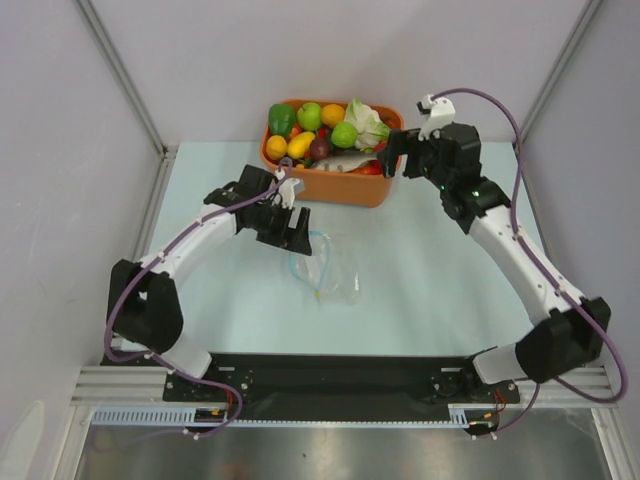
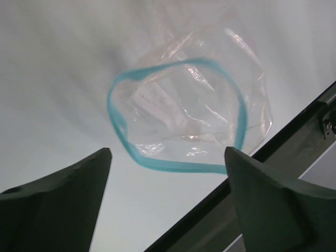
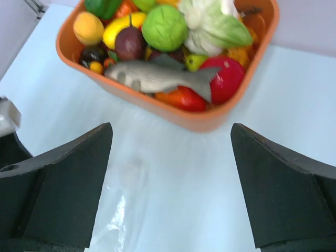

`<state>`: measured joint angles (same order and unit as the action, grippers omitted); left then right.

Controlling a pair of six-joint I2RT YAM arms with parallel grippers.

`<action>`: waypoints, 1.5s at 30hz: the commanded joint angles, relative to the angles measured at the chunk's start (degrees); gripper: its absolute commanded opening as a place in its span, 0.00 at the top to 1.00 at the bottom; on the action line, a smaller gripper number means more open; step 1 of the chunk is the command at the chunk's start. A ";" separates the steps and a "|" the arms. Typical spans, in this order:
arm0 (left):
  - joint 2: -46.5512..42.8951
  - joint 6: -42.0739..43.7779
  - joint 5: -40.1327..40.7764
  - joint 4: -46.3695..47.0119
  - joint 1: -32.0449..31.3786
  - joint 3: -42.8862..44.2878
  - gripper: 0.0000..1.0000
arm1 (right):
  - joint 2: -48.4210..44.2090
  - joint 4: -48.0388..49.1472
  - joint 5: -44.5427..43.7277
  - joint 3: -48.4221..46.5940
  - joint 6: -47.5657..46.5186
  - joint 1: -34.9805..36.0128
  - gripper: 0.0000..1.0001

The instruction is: Open the zip-top bag and remove the fake food

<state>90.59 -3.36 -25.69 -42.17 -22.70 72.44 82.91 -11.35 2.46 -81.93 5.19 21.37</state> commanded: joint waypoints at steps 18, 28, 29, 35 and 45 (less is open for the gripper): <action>-20.27 -9.13 16.72 8.51 7.49 4.72 0.00 | -30.26 -14.66 -10.81 27.52 9.48 -5.72 0.00; -24.58 -10.18 21.12 8.86 7.58 1.83 0.00 | -34.13 -16.68 -11.78 28.32 9.05 -6.33 0.00; -24.93 -10.18 21.30 9.12 7.58 1.65 0.00 | -34.22 -16.68 -11.60 28.40 9.05 -6.25 0.00; -27.22 -10.53 22.44 9.56 7.58 -0.02 0.00 | -34.66 -16.77 -11.25 28.41 9.22 -6.42 0.00; -28.71 -10.09 23.06 9.21 7.58 -0.64 0.00 | -35.80 -17.21 -11.16 28.93 9.93 -6.51 0.00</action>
<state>63.61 -12.64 -3.49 -34.33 -15.55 72.18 48.40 -28.93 -8.19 -53.34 14.39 15.14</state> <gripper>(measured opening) 0.996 0.995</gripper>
